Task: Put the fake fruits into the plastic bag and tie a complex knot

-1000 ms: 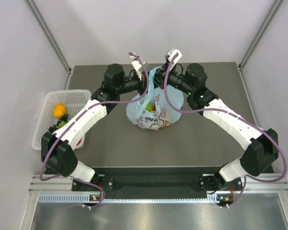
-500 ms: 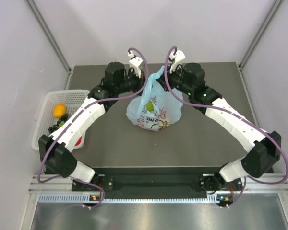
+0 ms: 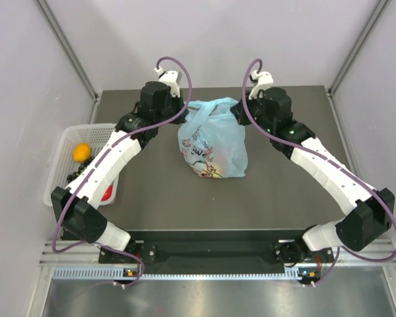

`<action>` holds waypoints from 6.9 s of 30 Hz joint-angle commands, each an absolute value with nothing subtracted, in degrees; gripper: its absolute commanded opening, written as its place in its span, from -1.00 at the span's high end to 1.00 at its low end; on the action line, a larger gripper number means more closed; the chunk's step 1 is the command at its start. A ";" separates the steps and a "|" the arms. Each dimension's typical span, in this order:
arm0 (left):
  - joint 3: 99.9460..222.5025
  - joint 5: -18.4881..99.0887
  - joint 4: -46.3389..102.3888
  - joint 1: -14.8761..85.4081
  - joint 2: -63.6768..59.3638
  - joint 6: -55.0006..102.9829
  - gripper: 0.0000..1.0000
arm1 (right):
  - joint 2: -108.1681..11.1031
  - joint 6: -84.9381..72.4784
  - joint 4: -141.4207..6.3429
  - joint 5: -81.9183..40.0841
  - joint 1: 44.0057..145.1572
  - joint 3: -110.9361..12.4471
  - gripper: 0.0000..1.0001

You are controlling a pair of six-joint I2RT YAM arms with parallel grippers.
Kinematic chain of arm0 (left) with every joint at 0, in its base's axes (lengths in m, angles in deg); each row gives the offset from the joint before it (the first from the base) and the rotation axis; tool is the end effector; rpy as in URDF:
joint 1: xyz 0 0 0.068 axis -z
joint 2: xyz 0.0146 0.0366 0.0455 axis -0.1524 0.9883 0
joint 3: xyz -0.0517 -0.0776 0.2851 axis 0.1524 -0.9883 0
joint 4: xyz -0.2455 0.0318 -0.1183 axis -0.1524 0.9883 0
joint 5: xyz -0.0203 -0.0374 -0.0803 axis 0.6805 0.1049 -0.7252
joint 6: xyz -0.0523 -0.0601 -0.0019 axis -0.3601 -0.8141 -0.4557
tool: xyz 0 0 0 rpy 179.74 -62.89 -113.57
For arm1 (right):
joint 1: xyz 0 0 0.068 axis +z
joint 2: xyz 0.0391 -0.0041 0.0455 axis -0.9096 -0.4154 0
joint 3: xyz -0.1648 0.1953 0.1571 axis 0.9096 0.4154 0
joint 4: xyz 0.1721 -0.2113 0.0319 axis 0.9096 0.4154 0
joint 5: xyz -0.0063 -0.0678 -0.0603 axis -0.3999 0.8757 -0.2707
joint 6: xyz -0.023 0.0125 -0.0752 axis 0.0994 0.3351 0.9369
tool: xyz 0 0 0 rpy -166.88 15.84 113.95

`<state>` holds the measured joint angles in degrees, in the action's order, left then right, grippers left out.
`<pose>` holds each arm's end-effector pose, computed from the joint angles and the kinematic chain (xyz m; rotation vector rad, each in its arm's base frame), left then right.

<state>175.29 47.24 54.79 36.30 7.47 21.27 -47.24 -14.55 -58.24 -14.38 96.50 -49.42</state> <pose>0.3388 -0.1783 0.4131 0.2471 1.9987 -0.4935 0.3154 0.1914 0.4086 -0.2701 1.8328 0.5853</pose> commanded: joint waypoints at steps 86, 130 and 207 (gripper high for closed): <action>146.71 84.77 33.73 19.92 -3.83 16.49 1.00 | -53.67 -12.87 -67.34 38.49 89.17 -34.77 1.00; 142.50 88.11 32.06 4.11 0.22 12.55 1.00 | -57.54 -16.73 -67.69 46.05 76.80 -30.48 1.00; 162.90 39.42 56.68 20.46 -18.55 14.30 -0.98 | -26.54 -9.08 -52.83 -21.63 86.37 -43.41 -0.99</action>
<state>166.37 36.40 57.94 20.54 -11.19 13.77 -35.31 -9.00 -46.99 -24.72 86.93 -46.89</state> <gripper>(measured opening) 0.972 0.995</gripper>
